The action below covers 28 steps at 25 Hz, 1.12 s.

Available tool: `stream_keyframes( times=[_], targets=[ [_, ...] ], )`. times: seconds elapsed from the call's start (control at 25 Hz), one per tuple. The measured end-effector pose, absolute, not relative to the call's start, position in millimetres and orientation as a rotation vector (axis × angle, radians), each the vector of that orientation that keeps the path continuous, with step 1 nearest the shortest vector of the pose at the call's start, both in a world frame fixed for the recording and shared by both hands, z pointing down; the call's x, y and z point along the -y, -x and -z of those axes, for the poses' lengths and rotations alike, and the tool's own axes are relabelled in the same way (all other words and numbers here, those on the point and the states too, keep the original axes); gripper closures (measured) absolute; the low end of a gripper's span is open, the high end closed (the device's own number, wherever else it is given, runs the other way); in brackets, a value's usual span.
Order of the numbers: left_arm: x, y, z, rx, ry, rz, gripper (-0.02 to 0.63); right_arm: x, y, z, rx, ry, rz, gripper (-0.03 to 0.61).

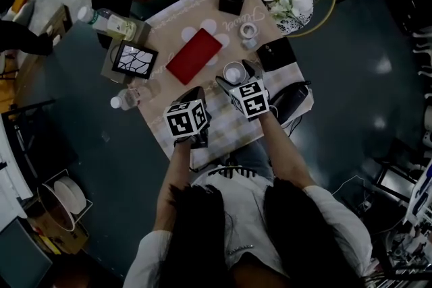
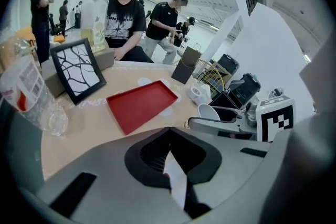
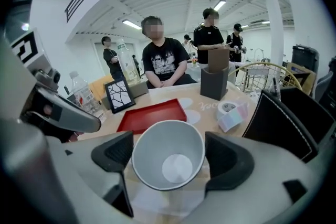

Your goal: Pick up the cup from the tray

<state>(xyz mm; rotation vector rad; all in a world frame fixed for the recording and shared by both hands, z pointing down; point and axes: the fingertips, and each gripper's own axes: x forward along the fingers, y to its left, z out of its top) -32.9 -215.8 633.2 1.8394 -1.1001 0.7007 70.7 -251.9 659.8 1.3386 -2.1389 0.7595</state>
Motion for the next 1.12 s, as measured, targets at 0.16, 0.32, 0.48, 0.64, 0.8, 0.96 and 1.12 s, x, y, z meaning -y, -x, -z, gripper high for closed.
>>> stream_keyframes(
  times=[0.16, 0.32, 0.48, 0.64, 0.8, 0.96, 1.12],
  targets=[
    [214.9, 32.0, -630.5, 1.105, -1.855, -0.705, 0.604, 253.4, -73.1, -643.8, 2.153, -1.36, -0.666, 0.169],
    [214.7, 33.9, -625.1, 1.131, -1.845, -0.644, 0.604, 253.4, -80.7, -622.6, 2.156, -1.419, -0.6, 0.169],
    [213.9, 35.1, -618.7, 1.149, -1.854, -0.608, 0.605, 252.2, -86.9, -602.5, 2.182, -1.447, -0.57, 0.169],
    [210.8, 33.2, -610.7, 1.168, -1.87, -0.575, 0.604, 240.8, -82.5, -591.5, 2.214, -1.404, -0.571, 0.169],
    [207.2, 32.1, -601.3, 1.188, -1.894, -0.555, 0.606, 225.3, -69.0, -583.5, 2.238, -1.331, -0.573, 0.172],
    [203.3, 30.4, -589.7, 1.193, -1.919, -0.518, 0.604, 214.9, -62.4, -568.7, 2.252, -1.352, -0.553, 0.333],
    [194.5, 27.9, -578.4, 1.186, -1.953, -0.5, 0.604, 205.2, -57.9, -555.3, 2.257, -1.393, -0.54, 0.441]
  ],
)
